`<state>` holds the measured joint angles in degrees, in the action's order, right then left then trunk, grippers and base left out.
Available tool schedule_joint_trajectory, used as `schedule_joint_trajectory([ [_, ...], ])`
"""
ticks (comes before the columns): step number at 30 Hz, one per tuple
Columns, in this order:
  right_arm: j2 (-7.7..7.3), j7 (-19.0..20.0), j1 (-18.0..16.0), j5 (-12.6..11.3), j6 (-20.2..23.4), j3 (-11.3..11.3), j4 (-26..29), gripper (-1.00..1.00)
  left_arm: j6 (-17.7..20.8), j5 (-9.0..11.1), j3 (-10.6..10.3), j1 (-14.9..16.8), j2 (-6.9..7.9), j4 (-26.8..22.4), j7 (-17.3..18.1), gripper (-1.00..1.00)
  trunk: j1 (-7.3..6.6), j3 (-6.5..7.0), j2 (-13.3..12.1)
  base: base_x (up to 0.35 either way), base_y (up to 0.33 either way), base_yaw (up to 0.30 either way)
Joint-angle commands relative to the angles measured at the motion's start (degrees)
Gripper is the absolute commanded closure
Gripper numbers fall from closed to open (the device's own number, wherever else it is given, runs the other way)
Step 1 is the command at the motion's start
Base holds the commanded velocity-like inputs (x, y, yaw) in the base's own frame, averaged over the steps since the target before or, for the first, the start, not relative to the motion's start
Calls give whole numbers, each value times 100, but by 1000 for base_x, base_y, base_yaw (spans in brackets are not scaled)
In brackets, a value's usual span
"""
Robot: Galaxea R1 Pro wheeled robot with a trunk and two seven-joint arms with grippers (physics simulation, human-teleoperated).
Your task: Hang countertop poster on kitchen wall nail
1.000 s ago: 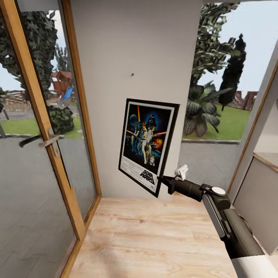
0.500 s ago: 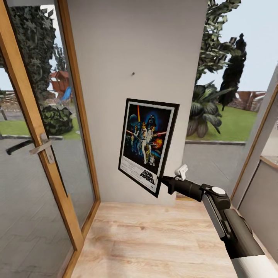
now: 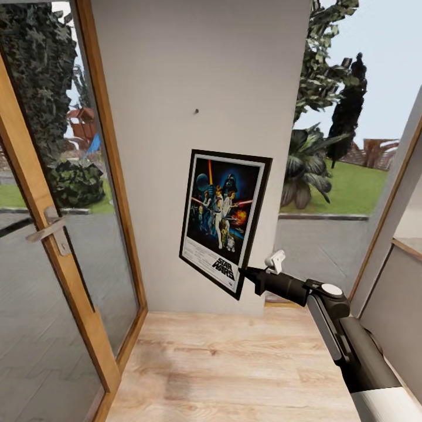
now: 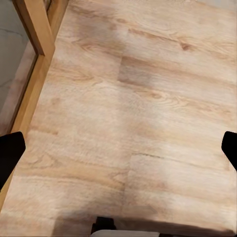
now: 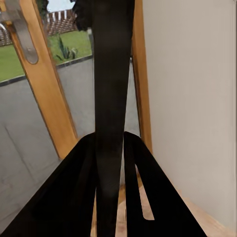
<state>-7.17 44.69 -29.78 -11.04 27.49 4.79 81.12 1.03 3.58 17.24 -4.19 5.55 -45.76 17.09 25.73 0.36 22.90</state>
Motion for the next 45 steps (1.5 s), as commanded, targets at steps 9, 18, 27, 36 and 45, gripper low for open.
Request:
schedule_joint_trajectory([
  [9,-4,5,-2,-65,55,5,0,100,11,37,8,-2,-1,-3,31,-100,5,0,2,327,0,-1],
  [18,-4,13,-2,-65,55,2,2,100,12,37,2,-2,-1,21,31,-100,5,0,2,332,0,0],
  [27,-12,35,-2,-81,78,35,72,100,3,37,20,-2,-1,32,31,-100,5,0,2,92,0,0],
  [36,-15,469,-92,-83,151,49,121,100,-155,37,-15,-1,0,522,40,-100,5,0,2,2,0,0],
  [45,-55,1177,-953,-66,1071,26,125,100,-330,29,11,-1,-4,624,40,-100,5,0,2,0,0,0],
])
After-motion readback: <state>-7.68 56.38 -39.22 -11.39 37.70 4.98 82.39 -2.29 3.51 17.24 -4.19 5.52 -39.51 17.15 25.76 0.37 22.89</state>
